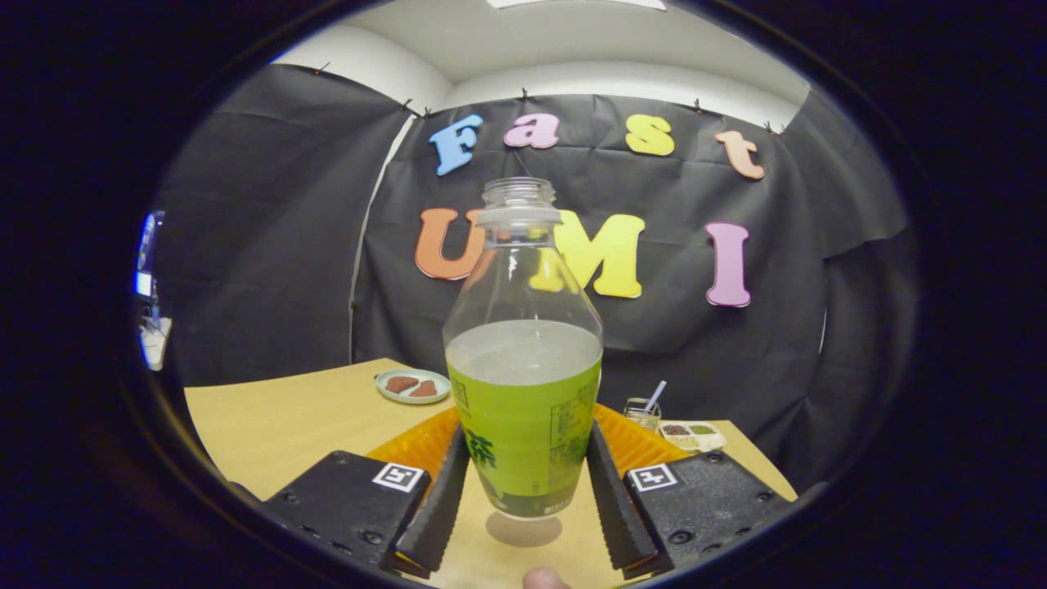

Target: Take the bottle from table, then pour the juice into the cup, finally place the bottle on the coaster

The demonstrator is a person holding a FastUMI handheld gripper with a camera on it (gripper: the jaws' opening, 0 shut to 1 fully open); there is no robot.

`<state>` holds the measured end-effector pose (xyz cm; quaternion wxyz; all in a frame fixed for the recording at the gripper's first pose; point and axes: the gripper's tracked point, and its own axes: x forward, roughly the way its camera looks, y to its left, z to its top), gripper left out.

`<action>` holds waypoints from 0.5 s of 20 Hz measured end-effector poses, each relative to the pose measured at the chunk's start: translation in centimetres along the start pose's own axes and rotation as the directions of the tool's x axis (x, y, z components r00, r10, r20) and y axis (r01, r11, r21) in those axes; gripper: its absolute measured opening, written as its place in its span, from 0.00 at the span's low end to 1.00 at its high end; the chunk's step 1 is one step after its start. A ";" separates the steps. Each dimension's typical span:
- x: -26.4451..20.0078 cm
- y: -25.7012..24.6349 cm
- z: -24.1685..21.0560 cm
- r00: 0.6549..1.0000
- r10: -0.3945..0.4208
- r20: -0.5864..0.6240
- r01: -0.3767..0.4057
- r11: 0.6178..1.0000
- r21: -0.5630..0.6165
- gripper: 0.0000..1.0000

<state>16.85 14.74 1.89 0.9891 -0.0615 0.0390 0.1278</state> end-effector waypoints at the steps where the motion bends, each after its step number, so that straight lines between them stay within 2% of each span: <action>1: 0.5 0.2 -0.6 1.000 0.006 -0.007 -0.006 1.000 -0.008 0.77; 5: 2.2 1.2 -3.5 0.999 0.028 -0.037 -0.029 0.998 -0.046 0.77; 8: 4.0 1.6 -6.4 0.995 0.061 -0.081 -0.062 0.998 -0.005 0.78; 10: 5.0 0.9 -7.9 0.993 0.051 -0.103 -0.050 0.999 0.012 0.78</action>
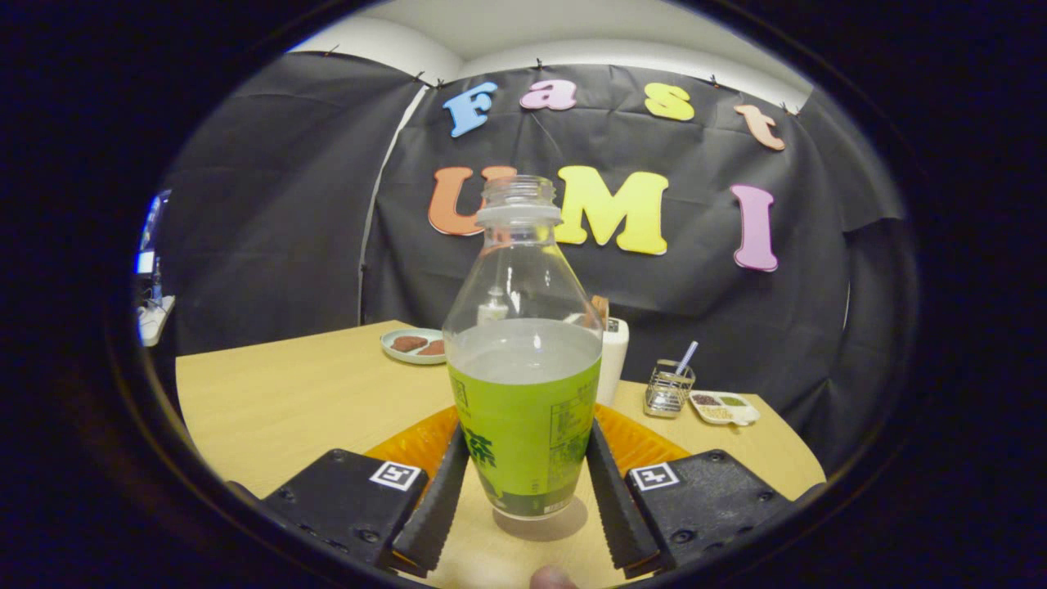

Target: Take the bottle from table, then pour the juice into the cup, finally place the bottle on the coaster

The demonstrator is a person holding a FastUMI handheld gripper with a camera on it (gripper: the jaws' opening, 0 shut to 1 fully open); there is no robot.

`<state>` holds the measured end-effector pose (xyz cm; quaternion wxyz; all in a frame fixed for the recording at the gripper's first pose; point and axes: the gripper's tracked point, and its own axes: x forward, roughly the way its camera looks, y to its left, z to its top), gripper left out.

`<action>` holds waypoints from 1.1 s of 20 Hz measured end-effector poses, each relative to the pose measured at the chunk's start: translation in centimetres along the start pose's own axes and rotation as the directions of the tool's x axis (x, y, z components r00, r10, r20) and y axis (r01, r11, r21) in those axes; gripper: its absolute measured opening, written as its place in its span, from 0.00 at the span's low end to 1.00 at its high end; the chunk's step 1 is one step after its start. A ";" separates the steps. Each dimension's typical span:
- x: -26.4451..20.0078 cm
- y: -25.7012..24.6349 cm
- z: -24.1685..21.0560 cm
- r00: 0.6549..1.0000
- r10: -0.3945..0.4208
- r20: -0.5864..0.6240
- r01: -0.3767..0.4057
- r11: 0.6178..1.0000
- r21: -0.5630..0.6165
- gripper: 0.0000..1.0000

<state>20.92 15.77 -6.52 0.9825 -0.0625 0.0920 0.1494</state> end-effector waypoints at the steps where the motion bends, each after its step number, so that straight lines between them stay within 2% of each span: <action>1: 0.6 -0.3 -0.7 1.000 0.002 -0.013 -0.001 1.000 0.016 0.79; 6: 3.0 -1.0 -3.9 0.998 0.008 -0.069 -0.002 0.996 0.091 0.79; 19: 4.8 -2.1 -6.7 0.993 -0.005 -0.119 0.019 0.993 0.118 0.83; 22: 4.5 -2.1 -6.2 0.994 -0.009 -0.109 0.022 0.992 0.121 0.92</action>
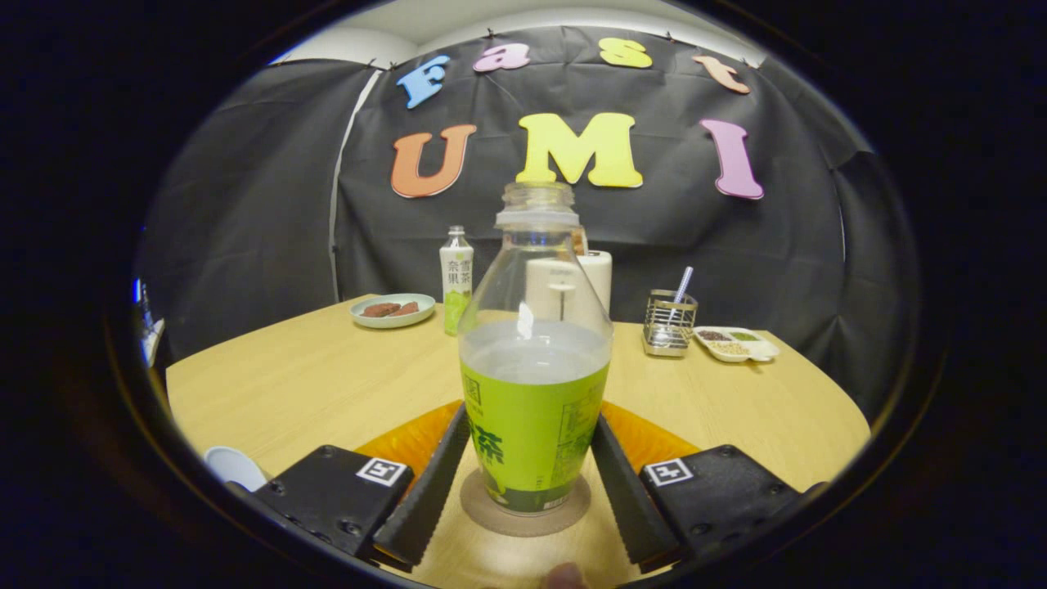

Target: Take the bottle from table, then pour the juice into the cup, finally place the bottle on the coaster

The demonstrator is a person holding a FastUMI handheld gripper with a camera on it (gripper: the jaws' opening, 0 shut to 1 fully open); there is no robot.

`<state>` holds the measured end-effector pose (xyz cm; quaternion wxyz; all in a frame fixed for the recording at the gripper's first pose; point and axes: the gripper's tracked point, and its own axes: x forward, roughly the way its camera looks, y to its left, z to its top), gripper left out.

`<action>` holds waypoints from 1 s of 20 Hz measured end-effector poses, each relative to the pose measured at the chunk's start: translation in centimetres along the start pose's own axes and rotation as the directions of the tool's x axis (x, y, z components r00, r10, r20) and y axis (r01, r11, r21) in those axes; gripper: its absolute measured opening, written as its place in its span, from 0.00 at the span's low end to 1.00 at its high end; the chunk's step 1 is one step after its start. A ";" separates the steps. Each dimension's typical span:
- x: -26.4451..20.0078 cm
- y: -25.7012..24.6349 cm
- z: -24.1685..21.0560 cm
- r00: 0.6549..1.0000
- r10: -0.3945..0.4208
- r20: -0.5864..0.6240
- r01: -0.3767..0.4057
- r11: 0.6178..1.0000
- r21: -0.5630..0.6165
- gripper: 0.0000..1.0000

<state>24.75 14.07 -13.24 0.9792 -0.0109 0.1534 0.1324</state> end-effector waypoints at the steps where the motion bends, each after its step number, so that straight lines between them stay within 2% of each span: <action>1: -0.2 0.0 0.1 1.000 -0.006 0.003 0.006 1.000 -0.005 0.94; 3: -1.1 -0.3 0.4 1.000 -0.024 0.010 0.024 1.000 0.000 1.00; 7: -5.2 -0.8 1.4 0.996 -0.062 0.059 0.059 0.997 0.047 1.00; 17: -20.9 -0.9 3.7 0.951 -0.215 0.222 0.212 0.977 0.036 1.00; 20: -24.5 0.5 3.1 0.941 -0.220 0.256 0.225 0.974 0.013 1.00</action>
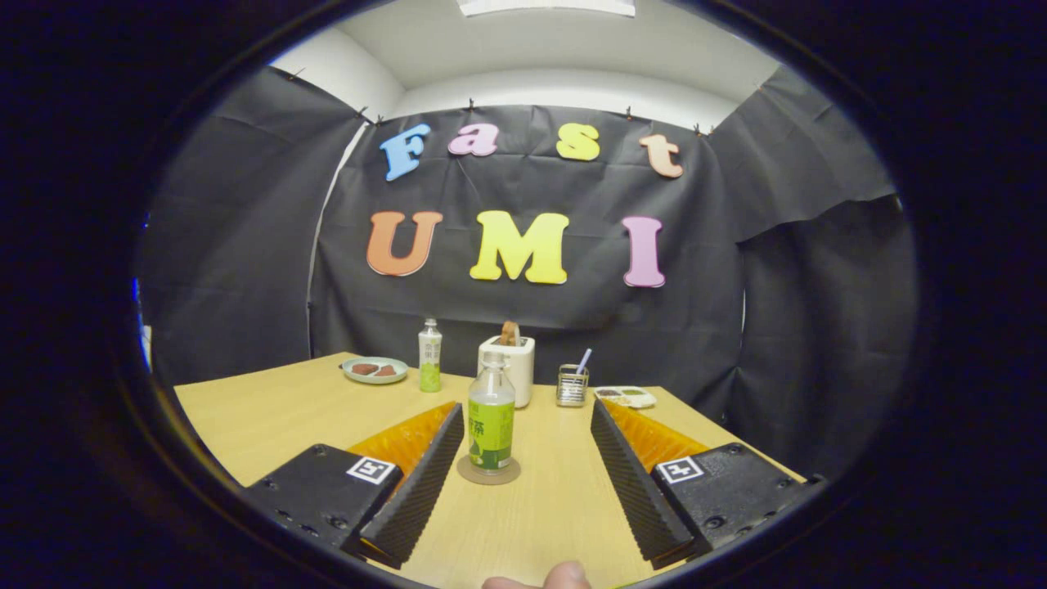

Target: Take the bottle from table, then pour the juice into the cup, finally place the bottle on the coaster

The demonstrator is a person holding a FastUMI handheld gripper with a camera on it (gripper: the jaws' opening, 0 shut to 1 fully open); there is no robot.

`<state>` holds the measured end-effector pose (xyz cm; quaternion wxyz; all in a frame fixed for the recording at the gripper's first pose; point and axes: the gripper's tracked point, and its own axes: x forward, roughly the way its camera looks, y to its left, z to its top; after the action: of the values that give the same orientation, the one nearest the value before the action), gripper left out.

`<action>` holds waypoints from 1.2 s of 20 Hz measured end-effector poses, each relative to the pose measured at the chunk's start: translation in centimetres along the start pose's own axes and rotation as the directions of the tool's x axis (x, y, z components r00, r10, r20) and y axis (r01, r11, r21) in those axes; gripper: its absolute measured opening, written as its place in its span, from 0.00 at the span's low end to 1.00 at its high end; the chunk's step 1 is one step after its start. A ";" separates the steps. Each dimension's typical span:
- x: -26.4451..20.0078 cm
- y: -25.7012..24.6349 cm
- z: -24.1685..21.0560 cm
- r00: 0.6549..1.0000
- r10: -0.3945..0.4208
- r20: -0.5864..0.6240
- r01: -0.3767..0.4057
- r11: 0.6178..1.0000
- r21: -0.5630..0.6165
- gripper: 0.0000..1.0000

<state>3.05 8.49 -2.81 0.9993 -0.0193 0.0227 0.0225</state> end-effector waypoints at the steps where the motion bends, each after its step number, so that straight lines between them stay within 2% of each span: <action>1: -1.2 0.5 -0.1 1.000 0.005 0.009 -0.005 1.000 -0.003 1.00; 6: -5.9 2.9 -1.2 0.998 0.057 0.014 -0.057 0.998 -0.003 1.00; 11: -8.0 4.5 -2.6 0.996 0.086 0.014 -0.086 0.995 0.043 1.00; 24: -9.7 4.0 -3.2 0.994 0.027 0.108 -0.034 0.998 0.055 1.00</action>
<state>-6.96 11.92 -5.68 0.9988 0.0107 -0.0302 0.0381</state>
